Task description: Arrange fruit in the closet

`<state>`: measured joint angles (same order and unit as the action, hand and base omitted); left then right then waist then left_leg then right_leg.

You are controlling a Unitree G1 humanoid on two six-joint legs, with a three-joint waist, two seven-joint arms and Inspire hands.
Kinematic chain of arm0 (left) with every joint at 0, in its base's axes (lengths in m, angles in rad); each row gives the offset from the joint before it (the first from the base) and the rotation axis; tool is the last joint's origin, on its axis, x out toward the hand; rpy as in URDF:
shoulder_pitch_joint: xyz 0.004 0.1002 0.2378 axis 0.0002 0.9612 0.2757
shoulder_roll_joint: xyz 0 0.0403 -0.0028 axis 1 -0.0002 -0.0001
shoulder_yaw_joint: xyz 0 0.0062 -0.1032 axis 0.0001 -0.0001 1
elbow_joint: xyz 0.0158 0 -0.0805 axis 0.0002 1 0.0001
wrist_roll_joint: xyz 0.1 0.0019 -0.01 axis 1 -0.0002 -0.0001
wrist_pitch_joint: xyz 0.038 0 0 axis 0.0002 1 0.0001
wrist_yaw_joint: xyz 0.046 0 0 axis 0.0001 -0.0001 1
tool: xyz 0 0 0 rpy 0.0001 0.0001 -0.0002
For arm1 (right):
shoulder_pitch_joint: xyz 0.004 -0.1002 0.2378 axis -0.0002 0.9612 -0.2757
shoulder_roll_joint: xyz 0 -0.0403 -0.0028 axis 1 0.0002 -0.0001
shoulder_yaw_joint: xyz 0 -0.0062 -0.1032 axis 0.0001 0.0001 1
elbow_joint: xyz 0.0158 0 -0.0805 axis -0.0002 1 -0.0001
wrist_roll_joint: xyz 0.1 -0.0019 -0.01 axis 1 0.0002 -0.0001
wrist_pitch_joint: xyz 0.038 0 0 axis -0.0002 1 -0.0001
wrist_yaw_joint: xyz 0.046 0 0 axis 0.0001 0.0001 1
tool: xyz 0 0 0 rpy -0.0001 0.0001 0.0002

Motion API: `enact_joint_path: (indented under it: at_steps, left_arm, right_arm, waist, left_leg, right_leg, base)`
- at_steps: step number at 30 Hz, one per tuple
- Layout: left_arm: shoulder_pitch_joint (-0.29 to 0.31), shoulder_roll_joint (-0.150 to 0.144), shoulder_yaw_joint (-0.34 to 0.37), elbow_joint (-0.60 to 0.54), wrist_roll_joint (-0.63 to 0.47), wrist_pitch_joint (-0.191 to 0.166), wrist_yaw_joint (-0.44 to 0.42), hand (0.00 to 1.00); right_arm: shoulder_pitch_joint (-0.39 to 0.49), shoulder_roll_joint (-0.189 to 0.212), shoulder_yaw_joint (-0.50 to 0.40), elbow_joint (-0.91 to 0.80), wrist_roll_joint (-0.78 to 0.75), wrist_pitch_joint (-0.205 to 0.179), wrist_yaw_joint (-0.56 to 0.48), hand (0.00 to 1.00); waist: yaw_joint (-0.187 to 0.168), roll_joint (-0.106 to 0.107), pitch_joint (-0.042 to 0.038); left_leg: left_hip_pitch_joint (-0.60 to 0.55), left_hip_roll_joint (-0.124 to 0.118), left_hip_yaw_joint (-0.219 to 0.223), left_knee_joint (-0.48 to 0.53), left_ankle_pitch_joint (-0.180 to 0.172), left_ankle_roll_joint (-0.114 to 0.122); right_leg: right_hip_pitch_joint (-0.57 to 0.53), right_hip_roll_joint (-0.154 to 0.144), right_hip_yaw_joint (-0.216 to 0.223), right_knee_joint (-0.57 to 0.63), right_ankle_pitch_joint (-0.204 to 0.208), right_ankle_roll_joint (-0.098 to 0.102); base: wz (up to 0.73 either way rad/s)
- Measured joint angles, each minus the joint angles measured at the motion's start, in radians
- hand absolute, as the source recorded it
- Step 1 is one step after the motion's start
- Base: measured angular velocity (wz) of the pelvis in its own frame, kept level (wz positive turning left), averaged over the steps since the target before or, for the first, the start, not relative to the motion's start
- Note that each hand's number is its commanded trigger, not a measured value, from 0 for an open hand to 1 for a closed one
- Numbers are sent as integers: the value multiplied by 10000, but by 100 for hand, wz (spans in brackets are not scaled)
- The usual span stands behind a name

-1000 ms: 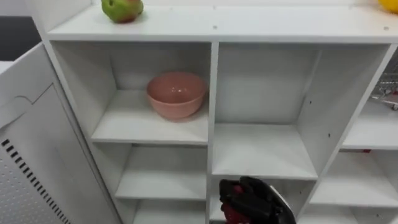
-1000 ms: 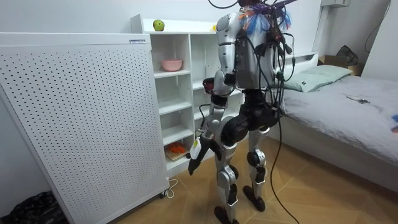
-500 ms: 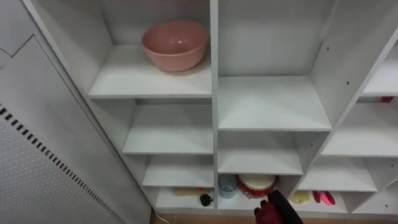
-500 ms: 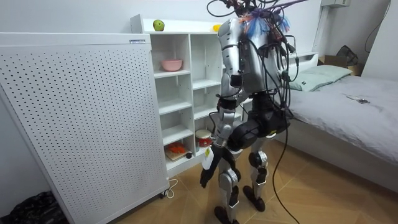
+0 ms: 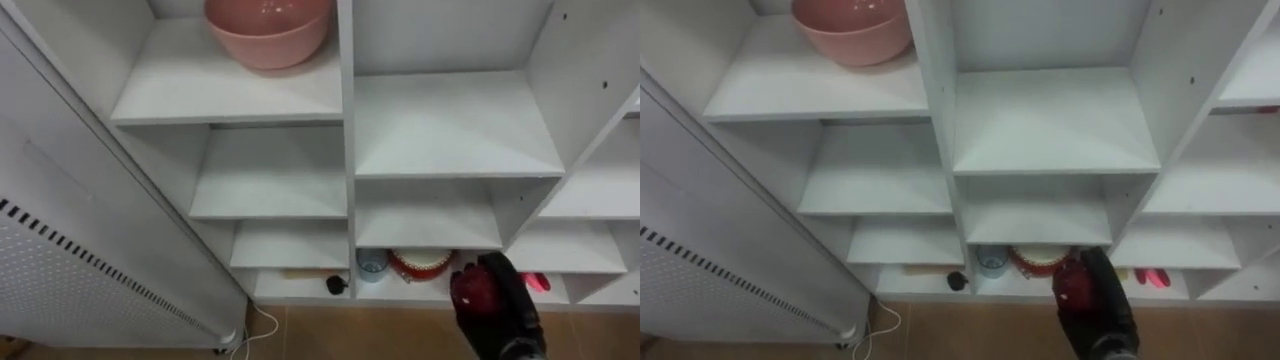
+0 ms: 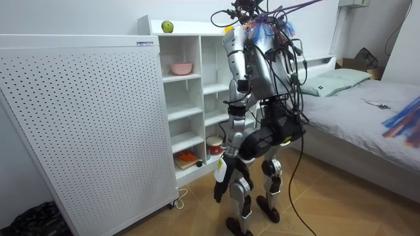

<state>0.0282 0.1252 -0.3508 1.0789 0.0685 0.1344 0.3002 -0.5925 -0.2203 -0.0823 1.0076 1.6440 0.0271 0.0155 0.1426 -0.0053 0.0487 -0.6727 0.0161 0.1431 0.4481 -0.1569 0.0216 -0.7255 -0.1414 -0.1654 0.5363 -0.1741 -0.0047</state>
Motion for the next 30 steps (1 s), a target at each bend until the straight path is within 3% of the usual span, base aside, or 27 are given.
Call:
enact_joint_path:
  at_steps: [8, 12, 20, 21, 22, 30]
  left_arm:
    - [-32, 61, -63, -505, 8, 123, -134, 0]
    - [18, 101, -157, -986, -12, 141, -97, 0]
    - [44, 124, -555, -1104, -370, 176, 28, 0]
    - [44, 124, -555, -1133, -370, 176, 28, 0]
    - [44, 123, -556, -1184, -363, 174, 26, 0]
    - [68, 210, -558, -1390, -350, 169, -30, 0]
  right_arm:
    - [-1017, -340, -183, -24, 1, 64, -372, 100]
    - [-1486, -627, -176, -83, -4, -17, -441, 100]
    - [-1507, -565, -166, -1558, -105, -398, -1310, 100]
    - [-1517, -565, -166, -1625, -126, -443, -1359, 73]
    - [-1541, -559, -154, -1741, -127, -527, -1463, 0]
    - [-1539, -542, 188, -2423, -117, -757, -1953, 0]
  waist:
    - [26, 21, 23]
    - [107, 59, 5]
    - [538, 240, -41]
    - [566, 244, -44]
    - [607, 244, -45]
    - [665, 255, -53]
  left_leg:
    - [-901, -101, 72, 560, -75, 64]
    - [-1338, -29, 51, 971, -157, 62]
    - [-1517, 95, 107, 1399, -350, 75]
    - [-1517, 98, 105, 1413, -350, 75]
    - [-1520, 98, 105, 1430, -351, 75]
    - [-1555, 131, 105, 1676, -398, 88]
  right_leg:
    - [-1047, -233, 108, 844, -229, -48]
    - [-1385, -245, -13, 1089, -268, -101]
    - [-1518, -184, 8, 1268, -263, -142]
    - [-1516, -181, 8, 1275, -262, -143]
    - [-1518, -180, 17, 1294, -262, -144]
    - [-1524, -180, 48, 1462, -258, -157]
  base:
    - [5]
    - [4]
    - [-6]
    - [0]
    - [0]
    - [0]
